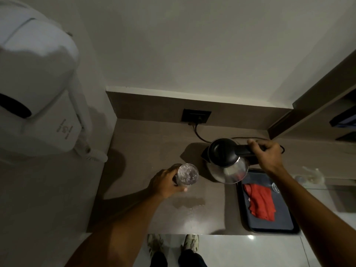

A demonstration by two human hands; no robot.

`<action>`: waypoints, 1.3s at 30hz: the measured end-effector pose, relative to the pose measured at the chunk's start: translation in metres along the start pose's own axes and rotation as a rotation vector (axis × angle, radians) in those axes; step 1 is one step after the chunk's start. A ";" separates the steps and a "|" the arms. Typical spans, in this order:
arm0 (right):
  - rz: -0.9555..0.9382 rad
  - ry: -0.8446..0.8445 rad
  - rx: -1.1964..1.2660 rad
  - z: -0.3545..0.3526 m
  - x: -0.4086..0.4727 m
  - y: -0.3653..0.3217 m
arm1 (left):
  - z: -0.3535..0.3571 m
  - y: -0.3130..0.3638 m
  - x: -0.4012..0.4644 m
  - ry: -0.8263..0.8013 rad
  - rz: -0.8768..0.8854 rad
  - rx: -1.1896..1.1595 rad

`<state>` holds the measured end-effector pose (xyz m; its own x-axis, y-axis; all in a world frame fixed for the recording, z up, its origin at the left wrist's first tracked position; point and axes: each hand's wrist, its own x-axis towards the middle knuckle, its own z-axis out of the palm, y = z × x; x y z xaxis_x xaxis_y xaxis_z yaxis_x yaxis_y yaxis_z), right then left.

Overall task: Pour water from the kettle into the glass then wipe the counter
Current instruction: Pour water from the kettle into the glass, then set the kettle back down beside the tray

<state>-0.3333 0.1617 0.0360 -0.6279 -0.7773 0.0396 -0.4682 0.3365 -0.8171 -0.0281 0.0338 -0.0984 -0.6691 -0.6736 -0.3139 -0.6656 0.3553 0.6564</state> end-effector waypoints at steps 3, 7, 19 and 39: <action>0.020 0.090 0.092 -0.004 0.006 0.022 | 0.000 0.000 0.000 0.019 0.012 0.010; 0.110 0.144 0.185 -0.006 0.015 0.046 | 0.001 0.000 0.000 0.023 0.005 0.021; 0.203 0.158 0.355 0.010 0.025 0.081 | 0.009 -0.005 0.005 0.024 0.003 0.042; 0.193 0.131 0.326 -0.003 0.041 0.091 | 0.007 -0.001 0.003 0.030 -0.026 0.029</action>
<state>-0.4033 0.1617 -0.0350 -0.7685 -0.6352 -0.0768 -0.1251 0.2670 -0.9555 -0.0318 0.0356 -0.1049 -0.6413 -0.7022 -0.3095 -0.6924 0.3557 0.6278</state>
